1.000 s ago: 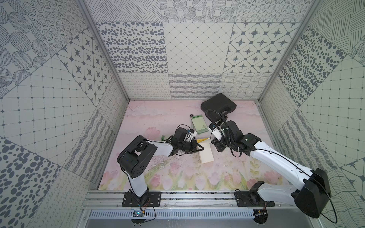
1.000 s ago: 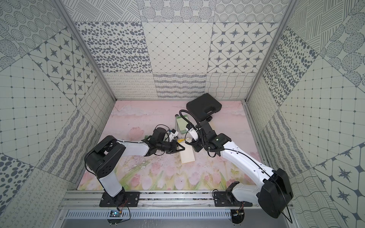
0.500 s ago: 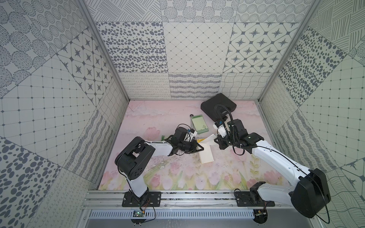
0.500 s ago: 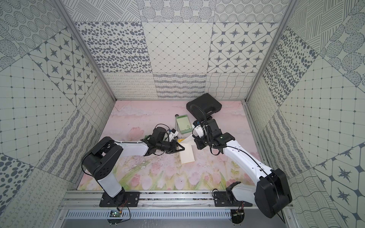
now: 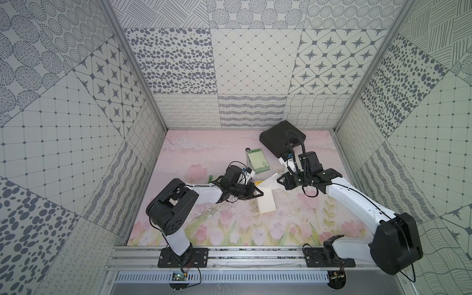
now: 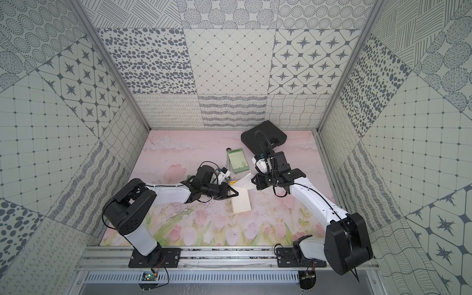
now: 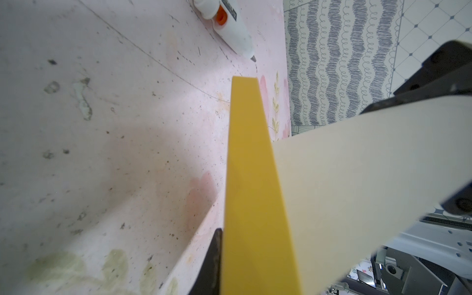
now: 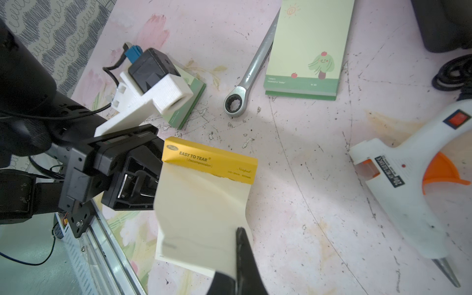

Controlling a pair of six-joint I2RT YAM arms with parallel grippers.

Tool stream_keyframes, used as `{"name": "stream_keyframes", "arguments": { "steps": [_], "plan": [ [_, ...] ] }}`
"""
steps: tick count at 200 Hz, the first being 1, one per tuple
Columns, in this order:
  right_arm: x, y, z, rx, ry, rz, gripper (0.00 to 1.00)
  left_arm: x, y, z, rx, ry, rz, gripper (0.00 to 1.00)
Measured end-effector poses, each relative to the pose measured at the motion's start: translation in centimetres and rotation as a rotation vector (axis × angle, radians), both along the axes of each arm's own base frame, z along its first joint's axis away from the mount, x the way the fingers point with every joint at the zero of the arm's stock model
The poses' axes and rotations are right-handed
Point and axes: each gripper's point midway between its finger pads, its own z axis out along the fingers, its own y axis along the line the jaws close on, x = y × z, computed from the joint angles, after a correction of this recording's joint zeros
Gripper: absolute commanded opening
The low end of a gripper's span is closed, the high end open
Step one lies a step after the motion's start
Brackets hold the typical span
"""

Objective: Tear off pages from different memo pads
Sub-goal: Tear off the paper from the memo pad.

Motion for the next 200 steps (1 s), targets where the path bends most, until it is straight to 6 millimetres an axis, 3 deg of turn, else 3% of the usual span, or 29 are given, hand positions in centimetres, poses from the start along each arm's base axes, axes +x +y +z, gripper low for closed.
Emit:
{"name": "stream_keyframes", "arguments": {
  "steps": [115, 140, 149, 169, 200],
  "plan": [
    [-0.4, -0.3, -0.6, 0.053, 0.031, 0.009, 0.00, -0.2, 0.0, 0.1, 0.001, -0.007, -0.010, 0.00],
    [-0.8, -0.1, -0.5, 0.076, 0.018, 0.038, 0.13, -0.2, 0.0, 0.1, 0.013, -0.002, -0.017, 0.00],
    [-1.0, -0.1, -0.4, 0.086, -0.001, 0.049, 0.25, -0.2, 0.0, 0.2, 0.021, 0.003, -0.019, 0.00],
    [-1.7, 0.2, 0.3, 0.103, -0.056, 0.078, 0.37, -0.2, 0.0, 0.2, 0.046, 0.015, -0.028, 0.00],
    [-2.6, 1.5, 1.7, 0.125, -0.128, 0.146, 0.42, 0.1, -0.2, 1.5, 0.072, 0.001, -0.050, 0.00]
  ]
}}
